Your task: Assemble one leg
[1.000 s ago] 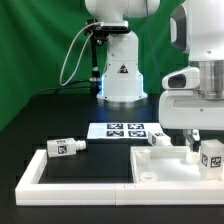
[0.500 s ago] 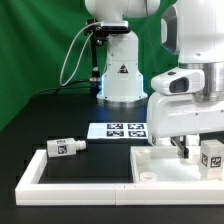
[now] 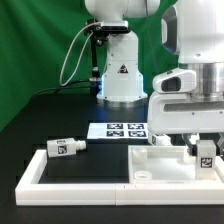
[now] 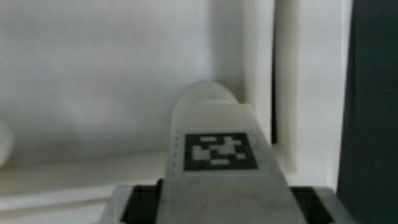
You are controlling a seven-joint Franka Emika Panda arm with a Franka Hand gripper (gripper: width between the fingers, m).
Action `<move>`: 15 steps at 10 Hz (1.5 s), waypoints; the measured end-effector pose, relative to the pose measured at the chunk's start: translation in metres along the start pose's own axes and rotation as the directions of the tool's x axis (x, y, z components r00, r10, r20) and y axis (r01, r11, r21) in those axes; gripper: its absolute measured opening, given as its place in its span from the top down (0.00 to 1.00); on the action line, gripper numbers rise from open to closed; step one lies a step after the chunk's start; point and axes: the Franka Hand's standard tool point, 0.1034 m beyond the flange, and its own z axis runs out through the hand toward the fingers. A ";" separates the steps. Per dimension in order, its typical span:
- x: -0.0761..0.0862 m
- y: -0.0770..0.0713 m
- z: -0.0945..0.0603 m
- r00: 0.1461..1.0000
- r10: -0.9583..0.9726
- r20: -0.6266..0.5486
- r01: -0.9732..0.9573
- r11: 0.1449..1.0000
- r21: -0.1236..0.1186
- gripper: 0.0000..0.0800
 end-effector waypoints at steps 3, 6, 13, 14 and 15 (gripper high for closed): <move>-0.003 -0.011 -0.003 0.909 0.416 0.002 -0.416 0.909 -0.021 0.64; -0.003 -0.007 0.004 0.533 0.846 0.006 -0.846 0.533 0.017 0.64; -0.003 -0.007 0.004 0.503 0.864 0.004 -0.863 0.502 0.052 0.22; -0.003 -0.007 0.004 0.503 0.864 0.004 -0.863 0.502 0.052 0.22; -0.003 -0.007 0.004 0.503 0.864 0.004 -0.863 0.502 0.052 0.19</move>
Offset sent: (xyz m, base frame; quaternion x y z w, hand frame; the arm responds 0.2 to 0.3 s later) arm 0.0010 0.0086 0.0148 -0.0598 0.0313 0.5492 0.8330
